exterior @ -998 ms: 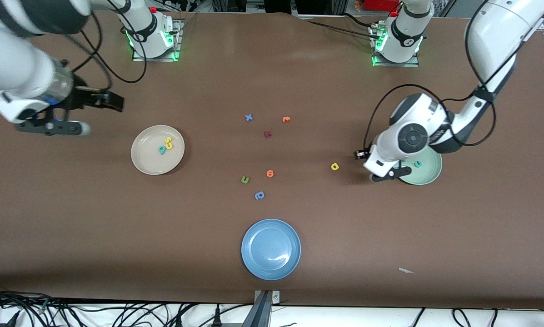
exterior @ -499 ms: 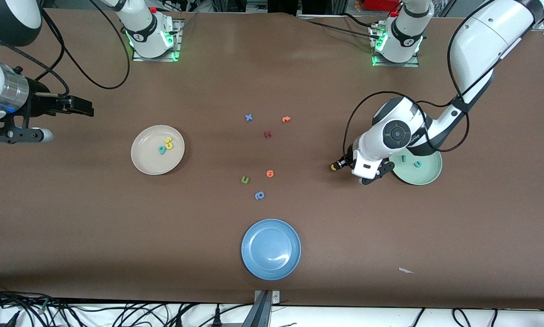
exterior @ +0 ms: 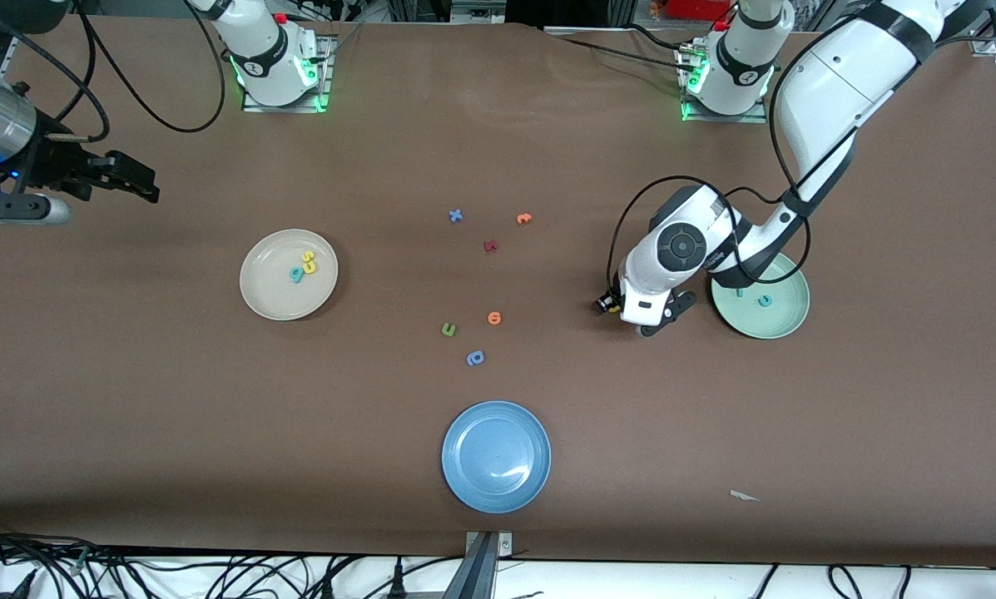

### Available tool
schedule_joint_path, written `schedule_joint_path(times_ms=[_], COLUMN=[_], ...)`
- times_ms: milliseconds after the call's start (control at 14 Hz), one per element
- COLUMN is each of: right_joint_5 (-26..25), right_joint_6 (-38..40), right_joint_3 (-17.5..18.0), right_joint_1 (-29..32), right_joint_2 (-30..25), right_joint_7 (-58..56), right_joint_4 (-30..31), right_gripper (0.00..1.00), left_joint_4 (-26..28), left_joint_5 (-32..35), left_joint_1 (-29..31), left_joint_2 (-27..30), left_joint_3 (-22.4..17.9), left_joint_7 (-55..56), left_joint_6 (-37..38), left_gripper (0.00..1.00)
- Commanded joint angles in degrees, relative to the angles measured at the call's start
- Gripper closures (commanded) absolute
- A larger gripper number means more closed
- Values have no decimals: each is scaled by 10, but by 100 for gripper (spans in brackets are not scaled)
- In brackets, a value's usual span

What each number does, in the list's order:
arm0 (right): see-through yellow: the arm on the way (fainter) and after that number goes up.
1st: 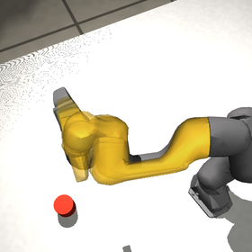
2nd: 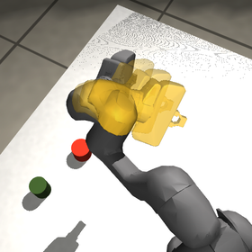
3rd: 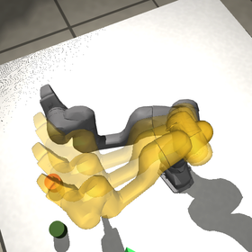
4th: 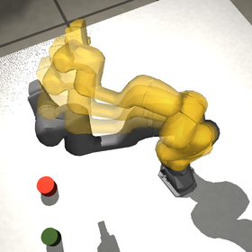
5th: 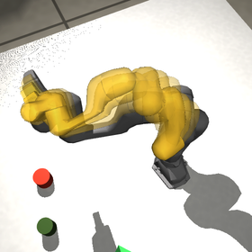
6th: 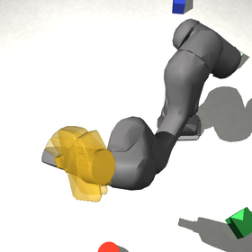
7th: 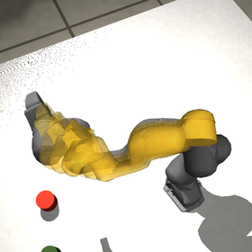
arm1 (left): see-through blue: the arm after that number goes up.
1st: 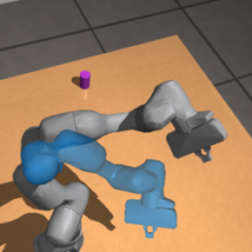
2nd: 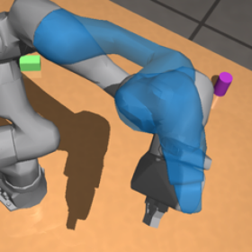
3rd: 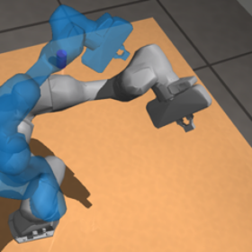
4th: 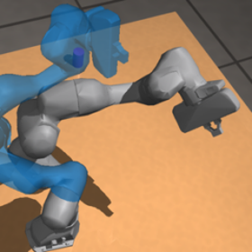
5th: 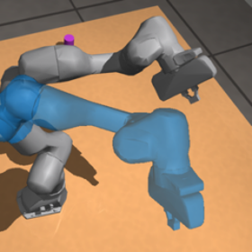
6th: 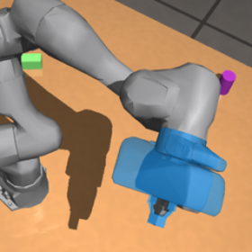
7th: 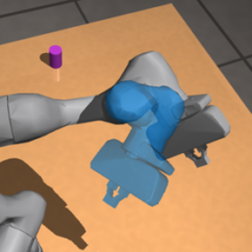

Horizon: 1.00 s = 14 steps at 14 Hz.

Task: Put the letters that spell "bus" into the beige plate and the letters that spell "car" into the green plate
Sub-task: 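Grasp the yellow a with the left gripper while the right gripper retracts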

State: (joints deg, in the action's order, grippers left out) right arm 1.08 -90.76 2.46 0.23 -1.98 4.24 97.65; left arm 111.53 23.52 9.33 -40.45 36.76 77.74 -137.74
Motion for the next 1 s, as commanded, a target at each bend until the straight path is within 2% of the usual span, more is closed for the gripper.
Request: schedule_joint_path(times_ms=[0,214,428,713,926], right_joint_5=[-11,-4,-3,-12,-21], right_joint_6=[3,34,30,21,19], right_joint_3=[13,-4,-7,-6,-6], right_joint_1=[15,15,14,7,1], right_joint_2=[-16,-18,-15,-15,-15], right_joint_7=[-8,4,9,9,9], right_joint_4=[6,-2,-3,-3,-3], right_gripper=[0,0,0,0,0], left_joint_4=[-19,-29,-35,-35,-35], left_joint_5=[-1,-1,-1,-1,-1], left_joint_1=[-5,-8,-15,-18,-18], left_joint_2=[-9,-16,-19,-22,-22], left_joint_3=[-6,-6,-7,-8,-8], left_joint_7=[8,11,25,26,25], left_joint_6=[1,1,1,1,2], left_gripper=[29,35,37,46,68])
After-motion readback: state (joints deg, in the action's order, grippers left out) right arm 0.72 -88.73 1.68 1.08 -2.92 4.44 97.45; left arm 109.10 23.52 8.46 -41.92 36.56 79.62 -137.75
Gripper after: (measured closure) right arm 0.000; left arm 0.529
